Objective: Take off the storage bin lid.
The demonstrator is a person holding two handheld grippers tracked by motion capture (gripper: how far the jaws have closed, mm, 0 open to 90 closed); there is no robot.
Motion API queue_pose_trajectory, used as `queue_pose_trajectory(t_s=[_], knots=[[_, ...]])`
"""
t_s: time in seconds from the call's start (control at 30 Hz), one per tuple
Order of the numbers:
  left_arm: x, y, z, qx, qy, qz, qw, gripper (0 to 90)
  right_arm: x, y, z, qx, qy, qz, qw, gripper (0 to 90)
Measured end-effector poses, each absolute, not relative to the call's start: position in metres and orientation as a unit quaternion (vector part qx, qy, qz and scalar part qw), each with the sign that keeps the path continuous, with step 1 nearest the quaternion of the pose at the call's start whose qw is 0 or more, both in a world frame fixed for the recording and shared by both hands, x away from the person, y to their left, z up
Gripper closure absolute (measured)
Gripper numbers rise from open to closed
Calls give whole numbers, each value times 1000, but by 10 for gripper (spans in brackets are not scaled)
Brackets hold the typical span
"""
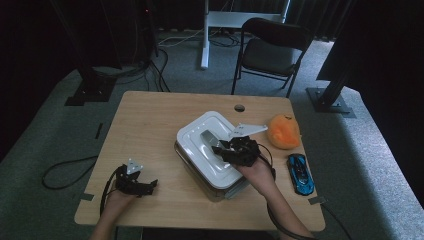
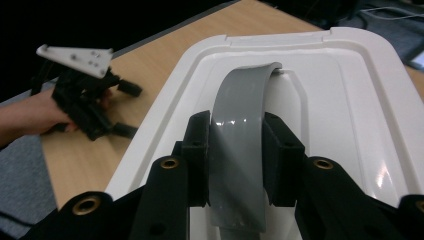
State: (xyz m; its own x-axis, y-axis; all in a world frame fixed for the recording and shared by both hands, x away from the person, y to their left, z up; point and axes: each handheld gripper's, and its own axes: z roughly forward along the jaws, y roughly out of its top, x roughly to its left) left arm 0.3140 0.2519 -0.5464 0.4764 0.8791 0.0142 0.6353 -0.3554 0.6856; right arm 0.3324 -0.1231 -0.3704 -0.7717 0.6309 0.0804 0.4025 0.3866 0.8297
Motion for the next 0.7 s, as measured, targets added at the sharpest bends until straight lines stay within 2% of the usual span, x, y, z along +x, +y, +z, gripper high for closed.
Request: queue_pose_trajectory(t_s=[0.33,0.7], knots=[[314,252,-546,800,473,194,314,11,355,-140,-354,340,801,471,145,679],[314,252,-546,800,473,195,314,11,386,-157,-352,378,783,469,157,679]])
